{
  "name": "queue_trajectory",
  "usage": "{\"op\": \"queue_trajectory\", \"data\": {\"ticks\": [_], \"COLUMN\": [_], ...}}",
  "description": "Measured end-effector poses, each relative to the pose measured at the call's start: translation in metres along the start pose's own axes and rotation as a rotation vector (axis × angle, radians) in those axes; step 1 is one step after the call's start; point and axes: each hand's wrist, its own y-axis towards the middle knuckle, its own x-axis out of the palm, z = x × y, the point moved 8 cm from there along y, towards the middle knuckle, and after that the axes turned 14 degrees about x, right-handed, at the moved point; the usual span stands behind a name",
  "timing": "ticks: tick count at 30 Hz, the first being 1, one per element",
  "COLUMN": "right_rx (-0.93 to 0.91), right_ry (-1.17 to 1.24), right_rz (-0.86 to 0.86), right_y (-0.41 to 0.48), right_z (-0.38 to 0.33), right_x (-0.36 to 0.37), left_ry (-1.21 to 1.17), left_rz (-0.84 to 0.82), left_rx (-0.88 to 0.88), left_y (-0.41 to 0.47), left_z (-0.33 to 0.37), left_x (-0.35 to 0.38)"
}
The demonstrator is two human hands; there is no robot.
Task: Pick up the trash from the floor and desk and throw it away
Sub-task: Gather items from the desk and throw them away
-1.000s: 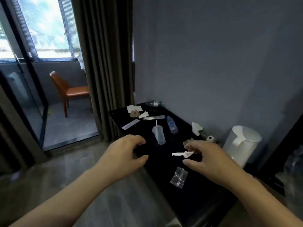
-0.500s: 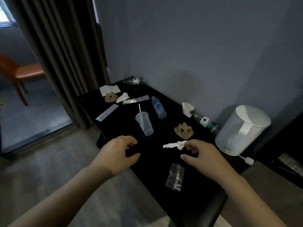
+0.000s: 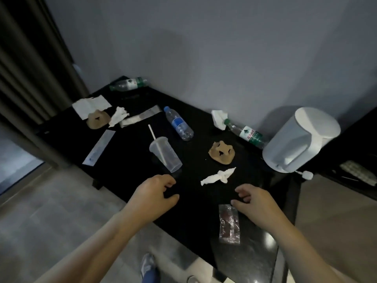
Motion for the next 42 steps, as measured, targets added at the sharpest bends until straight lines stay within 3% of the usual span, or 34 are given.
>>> {"op": "queue_trajectory", "data": {"ticks": [10, 19, 33, 42], "right_rx": [0.339, 0.528, 0.603, 0.652], "right_ry": [0.033, 0.090, 0.092, -0.017], "right_rz": [0.171, 0.140, 0.062, 0.129], "right_y": [0.004, 0.029, 0.059, 0.061], "right_z": [0.022, 0.070, 0.110, 0.103], "right_x": [0.036, 0.068, 0.101, 0.115], "left_ry": [-0.033, 0.052, 0.226, 0.372], "left_rz": [-0.263, -0.454, -0.612, -0.695], "left_rx": [0.156, 0.224, 0.276, 0.316], "left_y": [0.077, 0.134, 0.206, 0.226], "left_z": [-0.037, -0.020, 0.012, 0.012], "left_x": [0.008, 0.067, 0.178, 0.214]}}
